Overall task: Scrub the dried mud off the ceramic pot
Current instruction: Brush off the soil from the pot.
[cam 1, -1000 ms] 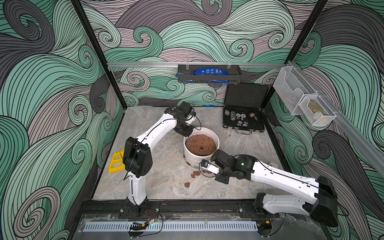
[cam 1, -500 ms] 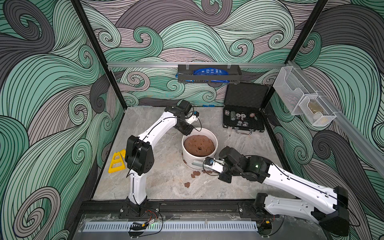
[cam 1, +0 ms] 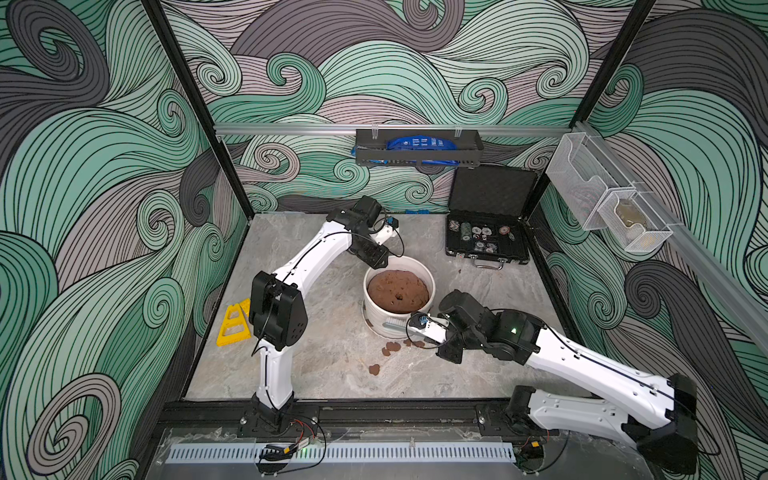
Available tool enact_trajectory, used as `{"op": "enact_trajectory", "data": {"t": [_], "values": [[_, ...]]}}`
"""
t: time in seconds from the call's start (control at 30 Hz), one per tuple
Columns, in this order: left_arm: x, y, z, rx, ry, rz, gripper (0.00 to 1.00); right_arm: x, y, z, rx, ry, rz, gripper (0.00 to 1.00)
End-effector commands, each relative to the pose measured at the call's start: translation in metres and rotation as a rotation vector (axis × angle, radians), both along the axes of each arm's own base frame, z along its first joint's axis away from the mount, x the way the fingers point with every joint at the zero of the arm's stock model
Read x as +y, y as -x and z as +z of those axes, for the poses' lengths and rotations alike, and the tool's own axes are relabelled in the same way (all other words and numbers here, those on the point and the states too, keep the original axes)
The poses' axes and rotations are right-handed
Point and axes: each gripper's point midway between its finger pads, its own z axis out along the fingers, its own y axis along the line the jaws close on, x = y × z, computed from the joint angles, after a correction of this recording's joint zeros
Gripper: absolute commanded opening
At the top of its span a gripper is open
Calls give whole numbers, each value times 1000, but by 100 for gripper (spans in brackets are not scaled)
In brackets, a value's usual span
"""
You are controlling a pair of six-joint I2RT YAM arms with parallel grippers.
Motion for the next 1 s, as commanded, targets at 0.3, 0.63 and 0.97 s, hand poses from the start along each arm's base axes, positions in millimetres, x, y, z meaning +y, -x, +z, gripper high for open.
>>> {"op": "enact_trajectory", "data": {"t": [0.3, 0.63, 0.97], "values": [[55, 31, 68, -15, -24, 528, 70, -3, -9, 17, -37, -66, -14, 0], [54, 83, 47, 81, 30, 859, 60, -2, -11, 26, -53, -90, -15, 0], [50, 94, 5, 172, -66, 941, 41, -5, -9, 28, -58, -104, -13, 0]]}}
